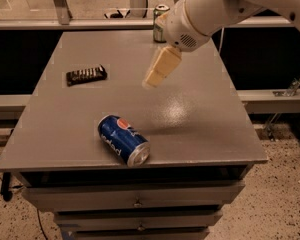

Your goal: Move rxbar chocolate near green can

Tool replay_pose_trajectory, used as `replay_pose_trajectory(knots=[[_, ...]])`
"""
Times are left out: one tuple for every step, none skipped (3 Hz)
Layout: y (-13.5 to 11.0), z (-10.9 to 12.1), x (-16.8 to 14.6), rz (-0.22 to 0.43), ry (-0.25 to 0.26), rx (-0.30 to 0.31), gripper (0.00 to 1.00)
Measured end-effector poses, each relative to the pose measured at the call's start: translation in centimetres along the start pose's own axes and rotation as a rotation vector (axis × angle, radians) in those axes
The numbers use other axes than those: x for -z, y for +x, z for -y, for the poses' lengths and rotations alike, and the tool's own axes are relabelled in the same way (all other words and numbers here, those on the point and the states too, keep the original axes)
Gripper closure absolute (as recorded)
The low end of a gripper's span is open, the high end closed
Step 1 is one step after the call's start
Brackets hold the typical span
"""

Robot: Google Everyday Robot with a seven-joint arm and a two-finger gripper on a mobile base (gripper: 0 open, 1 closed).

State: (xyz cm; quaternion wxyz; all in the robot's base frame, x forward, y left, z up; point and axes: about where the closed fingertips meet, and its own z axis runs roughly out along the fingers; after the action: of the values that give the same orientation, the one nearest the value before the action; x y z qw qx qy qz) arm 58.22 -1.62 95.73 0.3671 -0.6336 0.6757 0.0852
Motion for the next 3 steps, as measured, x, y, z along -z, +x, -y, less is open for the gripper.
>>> replay_pose_trajectory(knots=[[-0.3,0.2,-0.5,0.035,0.011,-0.01,0.0],[-1.8,1.4,-4.7,0.14,0.01,-0.063,0.0],[-3.6,3.8,-9.9,0.259,0.012,-0.131,0.0]])
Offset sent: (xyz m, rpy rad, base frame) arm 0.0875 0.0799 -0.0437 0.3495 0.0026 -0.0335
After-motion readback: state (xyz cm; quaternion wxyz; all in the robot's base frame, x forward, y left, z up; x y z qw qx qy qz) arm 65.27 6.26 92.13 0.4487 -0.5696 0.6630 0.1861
